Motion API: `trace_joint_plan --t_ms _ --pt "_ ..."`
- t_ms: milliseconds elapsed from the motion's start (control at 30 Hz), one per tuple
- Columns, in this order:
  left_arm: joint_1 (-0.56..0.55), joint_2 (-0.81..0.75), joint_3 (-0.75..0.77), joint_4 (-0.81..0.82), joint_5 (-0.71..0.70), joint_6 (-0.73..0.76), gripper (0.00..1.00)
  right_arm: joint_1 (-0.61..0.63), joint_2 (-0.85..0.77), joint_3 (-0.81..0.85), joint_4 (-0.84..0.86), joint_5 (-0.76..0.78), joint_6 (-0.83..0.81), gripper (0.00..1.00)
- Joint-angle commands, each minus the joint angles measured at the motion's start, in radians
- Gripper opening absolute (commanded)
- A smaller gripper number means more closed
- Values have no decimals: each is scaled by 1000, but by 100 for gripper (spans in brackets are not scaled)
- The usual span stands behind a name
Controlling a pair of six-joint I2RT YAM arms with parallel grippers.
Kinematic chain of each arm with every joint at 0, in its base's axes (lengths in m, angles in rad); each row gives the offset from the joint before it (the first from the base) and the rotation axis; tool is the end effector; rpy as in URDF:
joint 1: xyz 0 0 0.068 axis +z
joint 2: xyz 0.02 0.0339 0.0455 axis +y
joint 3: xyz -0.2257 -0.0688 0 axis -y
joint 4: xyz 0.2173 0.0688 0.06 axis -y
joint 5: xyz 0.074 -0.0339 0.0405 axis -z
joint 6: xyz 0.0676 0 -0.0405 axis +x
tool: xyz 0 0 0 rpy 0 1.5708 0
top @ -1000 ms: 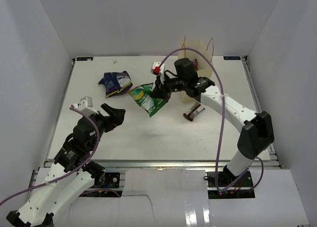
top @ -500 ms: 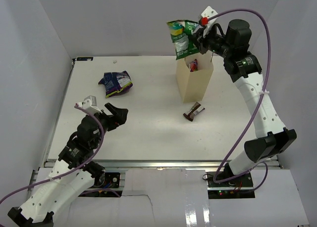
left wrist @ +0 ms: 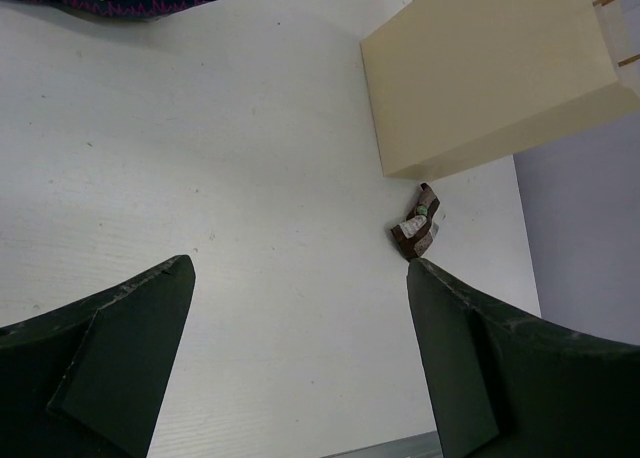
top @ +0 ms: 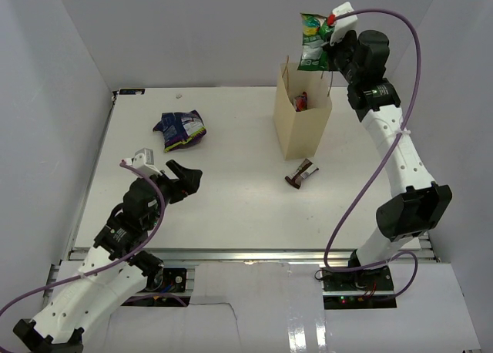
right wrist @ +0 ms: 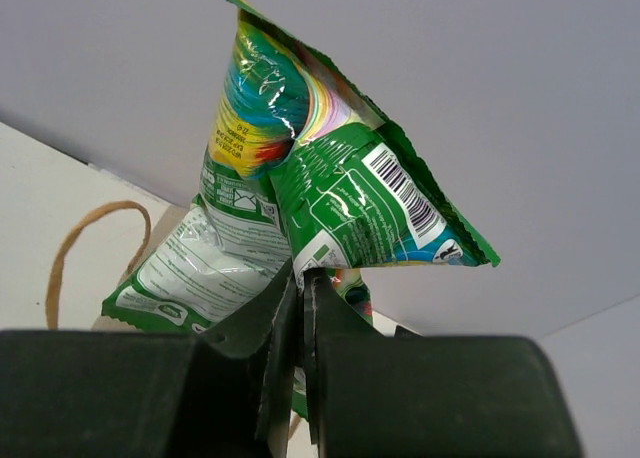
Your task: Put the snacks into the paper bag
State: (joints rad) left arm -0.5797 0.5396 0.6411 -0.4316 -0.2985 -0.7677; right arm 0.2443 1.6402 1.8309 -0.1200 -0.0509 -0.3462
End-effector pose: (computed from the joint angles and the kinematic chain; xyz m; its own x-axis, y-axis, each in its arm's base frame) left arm 0.1511 -0.0752 0.2662 -0.3971 -0.5334 -0.7469 0.0209 0.8083 -0.5884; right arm 0.3667 0.0950 0.4488 0.1632 -0.3086 -0.9371 -0.2503 0.9058 -0.3419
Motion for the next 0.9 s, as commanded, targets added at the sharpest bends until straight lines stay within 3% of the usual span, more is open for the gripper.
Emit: trace_joint_plan --t_ms 0,433,567,667,700,733,800,867 --pt "1 -3 -11 27 12 -1 98 3 -8 -28 169 60 -36 8" --pt "1 37 -15 60 21 11 98 73 -28 -197 240 85 -264 8" --pt "1 49 -17 68 24 15 98 95 -37 -262 253 94 -286 12" --pt "1 65 -8 71 19 21 98 102 -39 -275 229 94 -267 29" --pt "1 83 -3 71 9 19 98 104 -40 -280 218 92 -263 43" --pt "1 95 2 71 3 21 98 105 -43 -282 212 94 -260 49" --pt "1 131 34 65 -11 25 98 105 -56 -275 198 92 -246 60" --pt "1 213 66 68 -25 48 98 107 -68 -256 165 88 -232 64"
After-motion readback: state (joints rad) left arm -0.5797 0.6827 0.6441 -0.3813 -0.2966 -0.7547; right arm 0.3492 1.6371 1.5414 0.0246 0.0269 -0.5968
